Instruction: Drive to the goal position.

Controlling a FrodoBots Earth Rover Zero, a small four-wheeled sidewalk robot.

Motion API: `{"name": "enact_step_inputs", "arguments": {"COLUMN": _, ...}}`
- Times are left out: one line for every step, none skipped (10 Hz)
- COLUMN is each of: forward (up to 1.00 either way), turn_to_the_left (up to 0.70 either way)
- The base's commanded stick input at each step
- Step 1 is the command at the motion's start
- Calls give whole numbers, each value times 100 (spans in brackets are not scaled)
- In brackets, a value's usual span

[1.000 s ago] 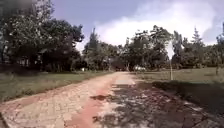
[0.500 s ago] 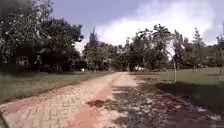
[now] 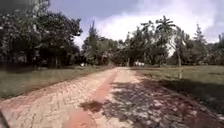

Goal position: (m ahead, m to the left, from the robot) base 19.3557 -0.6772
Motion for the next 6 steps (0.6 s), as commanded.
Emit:
{"name": "enact_step_inputs", "arguments": {"forward": 70, "turn_to_the_left": 0}}
{"name": "enact_step_inputs", "arguments": {"forward": 70, "turn_to_the_left": 0}}
{"name": "enact_step_inputs", "arguments": {"forward": 70, "turn_to_the_left": 0}}
{"name": "enact_step_inputs", "arguments": {"forward": 70, "turn_to_the_left": 0}}
{"name": "enact_step_inputs", "arguments": {"forward": 70, "turn_to_the_left": 0}}
{"name": "enact_step_inputs", "arguments": {"forward": 70, "turn_to_the_left": 0}}
